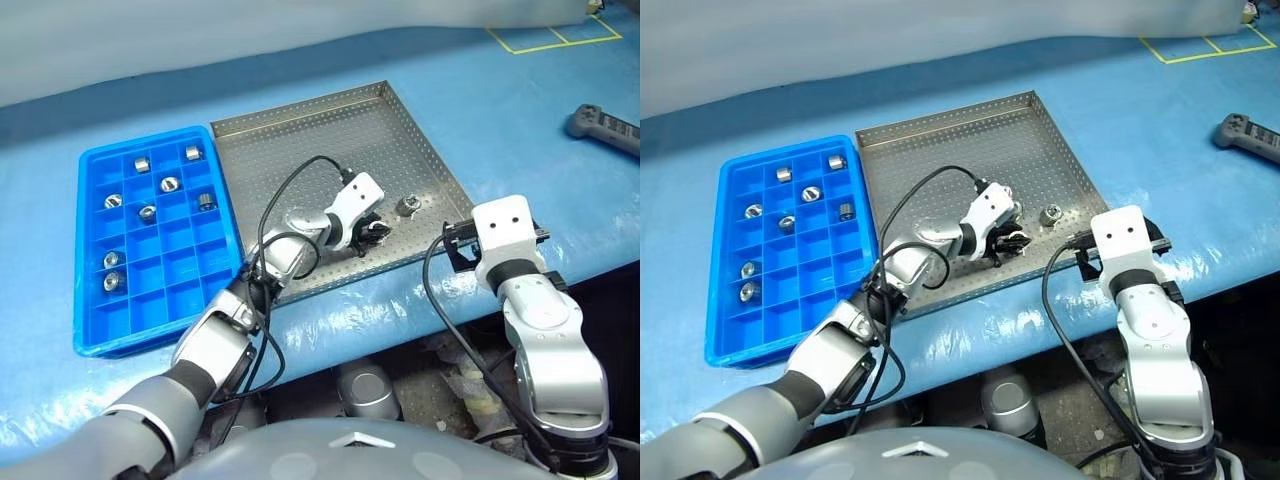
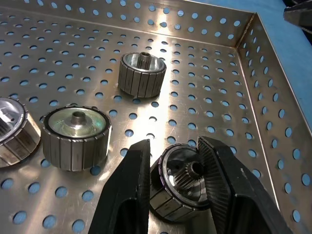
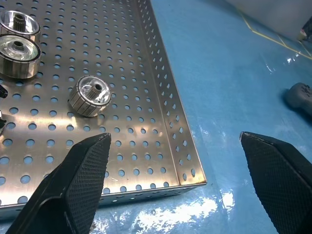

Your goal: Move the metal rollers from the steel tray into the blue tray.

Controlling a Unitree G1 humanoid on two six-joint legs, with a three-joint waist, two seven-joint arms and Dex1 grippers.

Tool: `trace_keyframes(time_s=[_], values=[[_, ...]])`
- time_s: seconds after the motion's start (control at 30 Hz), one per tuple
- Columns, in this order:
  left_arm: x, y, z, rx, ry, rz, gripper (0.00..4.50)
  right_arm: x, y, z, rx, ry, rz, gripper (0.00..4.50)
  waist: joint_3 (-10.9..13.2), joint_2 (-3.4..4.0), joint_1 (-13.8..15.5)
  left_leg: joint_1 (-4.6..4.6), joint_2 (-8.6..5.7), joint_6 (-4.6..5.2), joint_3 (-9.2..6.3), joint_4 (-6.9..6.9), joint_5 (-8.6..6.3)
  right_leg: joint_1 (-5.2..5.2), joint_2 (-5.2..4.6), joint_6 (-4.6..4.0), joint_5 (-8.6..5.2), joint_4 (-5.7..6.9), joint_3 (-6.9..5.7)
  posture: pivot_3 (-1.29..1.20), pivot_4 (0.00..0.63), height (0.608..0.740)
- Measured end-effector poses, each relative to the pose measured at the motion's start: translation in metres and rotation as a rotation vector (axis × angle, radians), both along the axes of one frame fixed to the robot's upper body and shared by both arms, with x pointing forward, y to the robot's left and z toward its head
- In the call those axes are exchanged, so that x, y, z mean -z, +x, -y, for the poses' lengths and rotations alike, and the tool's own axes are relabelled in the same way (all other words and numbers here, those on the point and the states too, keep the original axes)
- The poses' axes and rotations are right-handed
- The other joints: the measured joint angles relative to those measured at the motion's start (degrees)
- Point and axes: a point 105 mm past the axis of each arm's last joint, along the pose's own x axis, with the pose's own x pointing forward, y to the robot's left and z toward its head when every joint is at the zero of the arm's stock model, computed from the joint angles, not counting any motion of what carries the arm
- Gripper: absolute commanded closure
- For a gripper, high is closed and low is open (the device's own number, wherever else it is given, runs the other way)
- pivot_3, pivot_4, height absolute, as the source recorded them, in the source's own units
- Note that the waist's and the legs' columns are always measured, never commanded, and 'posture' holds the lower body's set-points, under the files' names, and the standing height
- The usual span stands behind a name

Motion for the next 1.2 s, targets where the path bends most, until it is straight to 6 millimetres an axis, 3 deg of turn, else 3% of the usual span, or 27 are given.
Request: trace_keyframes(time_s=[0.2,0.3,0.4,0.43,0.73,0.93,1.03,1.2], values=[[-0.004,0.004,-0.005,-0.029,-0.034,-0.016,2.87,0.004,0.001,-0.002,-0.007,0.001,-0.014,0.00,0.0,0.00,0.4,-0.02,0.00,0.01,0.01,-0.01,-0.01,-0.01,0.00,0.00,0.00,-0.02,0.02,-0.35,0.150,0.740],[-0.004,0.004,-0.006,-0.032,-0.032,-0.021,3.43,0.003,0.002,-0.002,-0.009,0.000,-0.012,0.00,0.0,0.00,0.4,-0.01,0.00,0.01,0.02,-0.01,-0.01,-0.01,0.00,0.01,0.00,-0.01,0.03,-0.35,0.150,0.740],[-0.004,0.004,-0.005,-0.026,-0.033,-0.025,4.41,0.003,0.003,-0.002,-0.011,0.000,-0.010,0.00,0.0,0.00,0.4,-0.01,0.00,0.01,0.02,-0.01,-0.01,-0.01,0.00,0.01,0.00,-0.01,0.03,-0.35,0.150,0.740],[-0.004,0.003,-0.005,-0.024,-0.033,-0.025,4.46,0.003,0.003,-0.002,-0.011,0.000,-0.010,0.00,0.0,0.00,0.4,-0.01,0.00,0.01,0.02,0.00,-0.01,-0.01,0.00,0.01,0.00,-0.01,0.03,-0.35,0.150,0.740],[-0.013,0.005,-0.005,-0.038,-0.122,-0.066,4.46,0.002,0.003,-0.004,-0.020,-0.002,-0.002,0.00,0.0,0.00,0.3,-0.01,0.00,0.01,0.04,-0.01,-0.01,-0.03,0.00,0.02,0.00,-0.01,0.05,-0.35,0.150,0.740],[-0.052,0.013,-0.014,-0.085,-0.341,-0.099,4.46,0.004,0.005,-0.007,-0.028,0.016,-0.002,0.00,0.0,0.00,0.4,-0.02,0.00,0.01,0.05,-0.01,-0.01,-0.03,0.00,0.02,0.01,-0.01,0.06,-0.34,0.150,0.740],[-0.065,0.022,-0.028,-0.158,-0.430,-0.139,4.46,0.008,0.007,-0.013,-0.024,0.111,0.012,0.00,0.0,0.00,0.3,0.00,0.02,0.01,0.04,0.00,-0.01,-0.03,0.02,0.03,0.01,0.02,0.06,-0.33,0.150,0.740],[-0.077,0.031,-0.043,-0.272,-0.560,-0.249,4.46,0.004,0.018,-0.034,-0.061,0.426,0.129,0.00,0.0,0.01,0.5,-0.06,0.00,0.01,0.05,0.03,-0.01,-0.03,0.00,0.09,0.05,-0.01,0.09,-0.33,0.150,0.740]])
